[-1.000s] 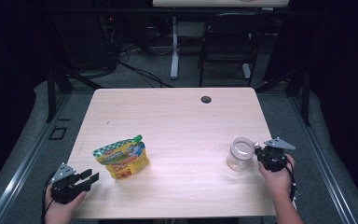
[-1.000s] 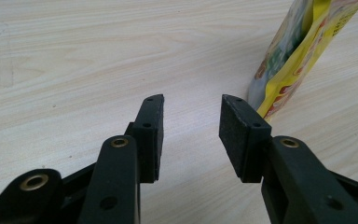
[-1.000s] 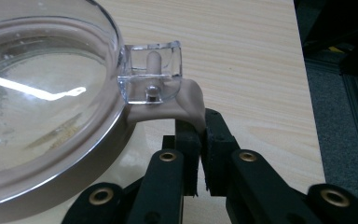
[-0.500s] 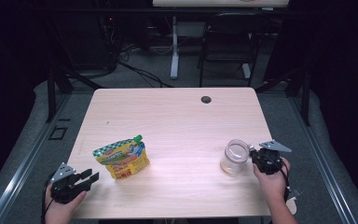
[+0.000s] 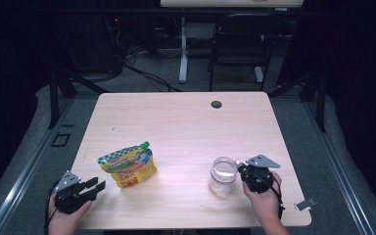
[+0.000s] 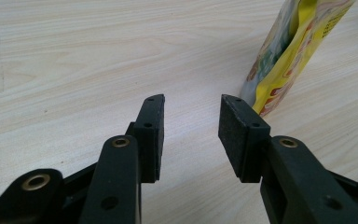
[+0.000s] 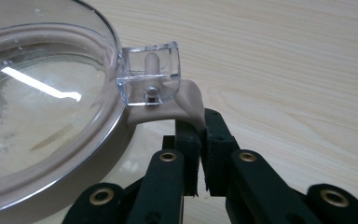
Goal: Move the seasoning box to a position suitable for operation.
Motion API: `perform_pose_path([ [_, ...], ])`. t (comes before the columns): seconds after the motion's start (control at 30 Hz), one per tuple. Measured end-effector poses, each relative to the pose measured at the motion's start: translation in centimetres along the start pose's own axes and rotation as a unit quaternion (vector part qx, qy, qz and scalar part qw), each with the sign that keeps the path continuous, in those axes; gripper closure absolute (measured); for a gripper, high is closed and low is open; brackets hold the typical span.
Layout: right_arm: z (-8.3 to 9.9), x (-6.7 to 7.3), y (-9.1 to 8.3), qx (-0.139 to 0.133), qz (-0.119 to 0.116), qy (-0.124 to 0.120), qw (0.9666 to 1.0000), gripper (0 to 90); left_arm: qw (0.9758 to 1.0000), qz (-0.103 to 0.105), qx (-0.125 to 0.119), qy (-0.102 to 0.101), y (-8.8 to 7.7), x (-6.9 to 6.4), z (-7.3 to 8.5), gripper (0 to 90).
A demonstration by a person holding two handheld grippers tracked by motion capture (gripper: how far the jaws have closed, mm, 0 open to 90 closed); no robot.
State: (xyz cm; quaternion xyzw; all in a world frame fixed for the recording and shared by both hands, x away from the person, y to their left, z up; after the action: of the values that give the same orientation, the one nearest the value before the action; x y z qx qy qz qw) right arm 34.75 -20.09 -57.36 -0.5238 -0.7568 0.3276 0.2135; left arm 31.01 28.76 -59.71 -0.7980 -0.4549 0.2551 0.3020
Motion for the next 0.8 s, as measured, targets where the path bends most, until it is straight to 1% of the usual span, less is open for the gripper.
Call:
perform_pose_path([
  [0.03,0.0,0.0,0.0,0.000,0.000,0.000,1.0000,86.5,1.0000,0.000,0.000,0.000,0.0,0.0,0.0,61.2],
  [0.07,0.0,0.8,0.1,0.000,-0.004,-0.003,1.0000,86.5,1.0000,0.000,-0.002,-0.001,-0.1,0.0,0.0,61.2],
  [0.1,0.0,0.8,0.1,0.000,-0.004,-0.003,1.0000,86.5,1.0000,0.000,-0.003,-0.001,-0.1,0.0,0.0,61.2],
  [0.13,0.0,1.4,0.2,0.002,-0.002,-0.008,1.0000,86.4,1.0000,0.001,-0.005,-0.001,-0.3,-0.1,-0.1,61.2],
  [0.17,0.0,1.4,0.2,0.002,-0.002,-0.008,1.0000,86.4,1.0000,0.001,-0.005,-0.001,-0.3,-0.1,-0.1,61.2],
  [0.2,0.1,2.0,0.4,0.004,-0.007,-0.009,0.9999,86.4,1.0000,0.001,-0.006,0.001,-0.4,-0.1,-0.1,61.3],
  [0.23,0.1,2.0,0.4,0.004,-0.007,-0.009,0.9999,86.4,1.0000,0.001,-0.006,0.001,-0.4,-0.1,-0.1,61.2],
  [0.3,0.1,2.6,0.6,0.005,-0.011,-0.010,0.9999,86.4,1.0000,0.003,-0.006,0.000,-0.4,-0.1,-0.1,61.3],
  [0.33,0.0,3.2,0.7,0.006,-0.012,-0.012,0.9998,86.4,1.0000,0.006,-0.007,0.000,-0.4,-0.2,-0.1,61.3],
  [0.37,0.0,3.2,0.7,0.006,-0.012,-0.012,0.9998,86.4,1.0000,0.006,-0.007,0.000,-0.4,-0.2,-0.1,61.3],
  [0.4,-0.1,3.8,1.0,0.005,-0.015,-0.017,0.9997,86.4,1.0000,0.005,-0.003,0.002,-0.4,-0.3,-0.1,61.4],
  [0.43,-0.1,4.0,1.1,0.007,-0.016,-0.021,0.9996,86.4,1.0000,0.005,-0.007,0.002,-0.3,-0.3,-0.1,61.4],
  [0.47,-0.1,4.2,1.3,0.005,-0.018,-0.021,0.9996,86.3,0.9999,0.007,-0.006,0.005,-0.3,-0.4,-0.1,61.4],
  [0.5,-0.1,4.2,1.3,0.005,-0.018,-0.021,0.9996,86.3,0.9999,0.007,-0.006,0.005,-0.3,-0.4,-0.1,61.4],
  [0.53,-0.1,4.6,1.5,0.006,-0.018,-0.019,0.9996,86.3,0.9999,0.007,-0.007,0.007,-0.3,-0.5,-0.1,61.4],
  [0.63,0.0,5.0,1.5,0.007,-0.019,-0.021,0.9996,86.1,0.9999,0.009,-0.005,0.008,-0.3,-0.6,-0.1,61.4],
  [0.8,0.3,5.1,1.4,0.004,-0.016,-0.016,0.9997,85.6,0.9999,0.007,-0.003,0.011,-0.2,-0.6,-0.1,61.4],
])
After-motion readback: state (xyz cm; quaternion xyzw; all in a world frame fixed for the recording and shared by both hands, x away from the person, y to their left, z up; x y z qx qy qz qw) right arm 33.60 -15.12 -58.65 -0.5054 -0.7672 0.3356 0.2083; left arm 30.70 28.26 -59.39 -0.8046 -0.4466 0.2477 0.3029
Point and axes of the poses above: each handheld gripper's, and its own axes: y roughly forward along the jaws, z roughly out of its underside, x roughly to its left, the point moved 7 cm from there along y, roughly forward along the jaws, and after that the axes turned 9 degrees about x, right-handed, at the moved point
